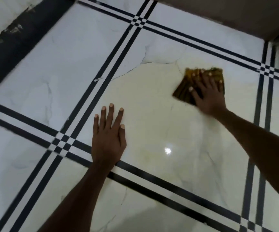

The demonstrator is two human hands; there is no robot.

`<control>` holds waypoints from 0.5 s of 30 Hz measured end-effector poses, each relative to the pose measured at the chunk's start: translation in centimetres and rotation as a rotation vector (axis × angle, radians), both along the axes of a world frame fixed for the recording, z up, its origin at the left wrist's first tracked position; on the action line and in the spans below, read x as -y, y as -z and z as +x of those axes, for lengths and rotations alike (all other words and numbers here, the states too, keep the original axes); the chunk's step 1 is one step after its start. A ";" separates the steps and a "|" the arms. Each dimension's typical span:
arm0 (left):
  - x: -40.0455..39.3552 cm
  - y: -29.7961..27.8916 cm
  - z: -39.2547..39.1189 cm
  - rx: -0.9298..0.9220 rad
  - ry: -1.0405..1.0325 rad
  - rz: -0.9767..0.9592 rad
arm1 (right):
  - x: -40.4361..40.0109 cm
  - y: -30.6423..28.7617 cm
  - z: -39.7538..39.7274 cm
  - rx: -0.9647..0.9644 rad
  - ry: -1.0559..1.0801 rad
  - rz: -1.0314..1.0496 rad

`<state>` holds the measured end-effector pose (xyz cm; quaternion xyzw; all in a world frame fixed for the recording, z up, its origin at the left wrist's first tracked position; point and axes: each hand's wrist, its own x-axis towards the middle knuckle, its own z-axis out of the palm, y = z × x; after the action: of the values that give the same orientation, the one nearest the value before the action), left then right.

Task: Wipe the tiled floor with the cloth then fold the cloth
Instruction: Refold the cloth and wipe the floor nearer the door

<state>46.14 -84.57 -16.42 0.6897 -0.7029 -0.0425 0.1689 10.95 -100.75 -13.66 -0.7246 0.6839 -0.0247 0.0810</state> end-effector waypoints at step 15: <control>0.0 -0.3 -0.1 0.016 -0.002 0.067 | -8.1 0.9 0.5 0.050 0.066 -0.051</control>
<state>46.08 -84.53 -16.12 0.6959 -0.7017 -0.0602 0.1401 11.41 -92.68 -14.60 -0.7026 0.7044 -0.0628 0.0788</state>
